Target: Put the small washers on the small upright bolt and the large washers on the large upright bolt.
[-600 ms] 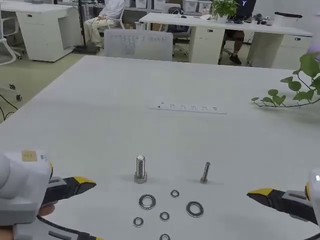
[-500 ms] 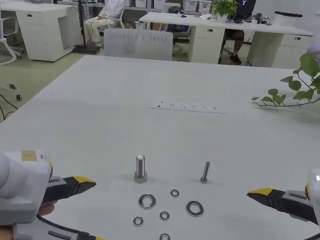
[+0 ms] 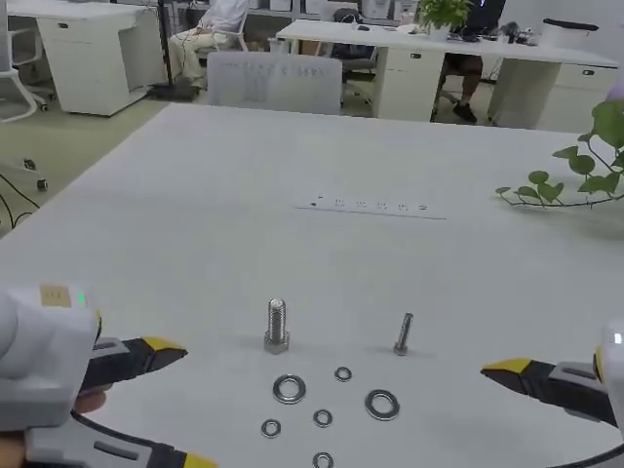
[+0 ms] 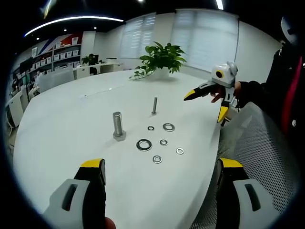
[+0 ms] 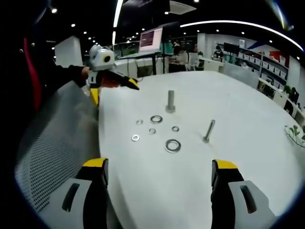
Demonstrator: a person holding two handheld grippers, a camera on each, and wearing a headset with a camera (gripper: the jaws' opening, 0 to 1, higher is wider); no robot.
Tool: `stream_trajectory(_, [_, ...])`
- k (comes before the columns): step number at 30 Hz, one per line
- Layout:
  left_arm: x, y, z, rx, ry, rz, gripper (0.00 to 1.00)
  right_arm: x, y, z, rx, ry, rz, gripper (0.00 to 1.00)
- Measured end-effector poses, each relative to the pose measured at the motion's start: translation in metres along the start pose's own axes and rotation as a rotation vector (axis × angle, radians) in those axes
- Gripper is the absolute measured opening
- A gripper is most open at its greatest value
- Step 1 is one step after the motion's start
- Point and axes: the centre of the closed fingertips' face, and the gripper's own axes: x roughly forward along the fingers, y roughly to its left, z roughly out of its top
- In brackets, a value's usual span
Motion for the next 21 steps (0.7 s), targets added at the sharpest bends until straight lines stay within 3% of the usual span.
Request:
stream_trajectory(12, [-0.002,0.003,0.003,0.004,-0.008,0.012,0.97,0.004,-0.003,0.007,-0.031,0.022,0.013,0.89])
stream_trajectory(21, [-0.011,0.007,0.013,0.043,-0.015,0.045,0.97,0.007,-0.005,0.013,-0.081,0.053,0.034,0.88])
